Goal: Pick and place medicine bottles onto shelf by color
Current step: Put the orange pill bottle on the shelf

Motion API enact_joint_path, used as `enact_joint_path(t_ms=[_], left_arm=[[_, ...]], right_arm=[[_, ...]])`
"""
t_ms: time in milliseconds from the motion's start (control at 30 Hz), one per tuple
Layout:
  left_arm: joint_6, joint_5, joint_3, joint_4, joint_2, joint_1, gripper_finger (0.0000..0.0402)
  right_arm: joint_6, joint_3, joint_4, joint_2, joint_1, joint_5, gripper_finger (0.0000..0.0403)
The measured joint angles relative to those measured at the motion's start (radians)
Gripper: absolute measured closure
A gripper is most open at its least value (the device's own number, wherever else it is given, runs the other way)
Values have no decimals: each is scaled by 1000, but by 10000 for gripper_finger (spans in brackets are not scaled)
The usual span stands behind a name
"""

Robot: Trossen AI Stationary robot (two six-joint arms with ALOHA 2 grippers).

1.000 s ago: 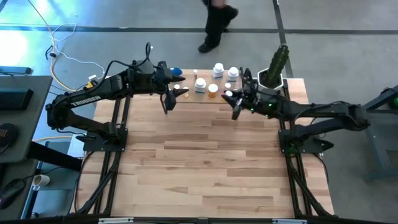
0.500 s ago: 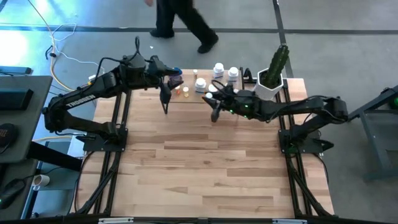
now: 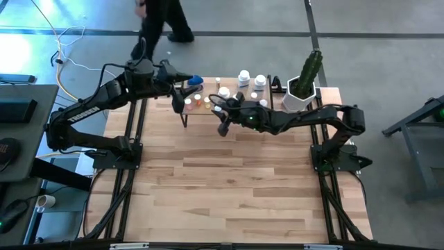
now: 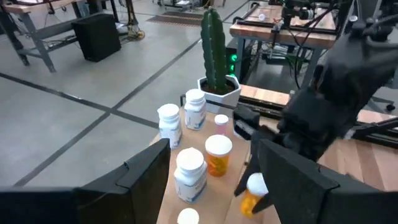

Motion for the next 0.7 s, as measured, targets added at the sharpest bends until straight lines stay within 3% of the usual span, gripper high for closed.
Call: enact_joint_path(t_ms=[367, 700], left_arm=[[2, 4, 0, -34, -3, -3, 167], [2, 8, 0, -36, -3, -3, 167]], right_arm=[[-34, -1, -20, 36, -10, 87, 305], [-52, -1, -58, 36, -44, 83, 305]])
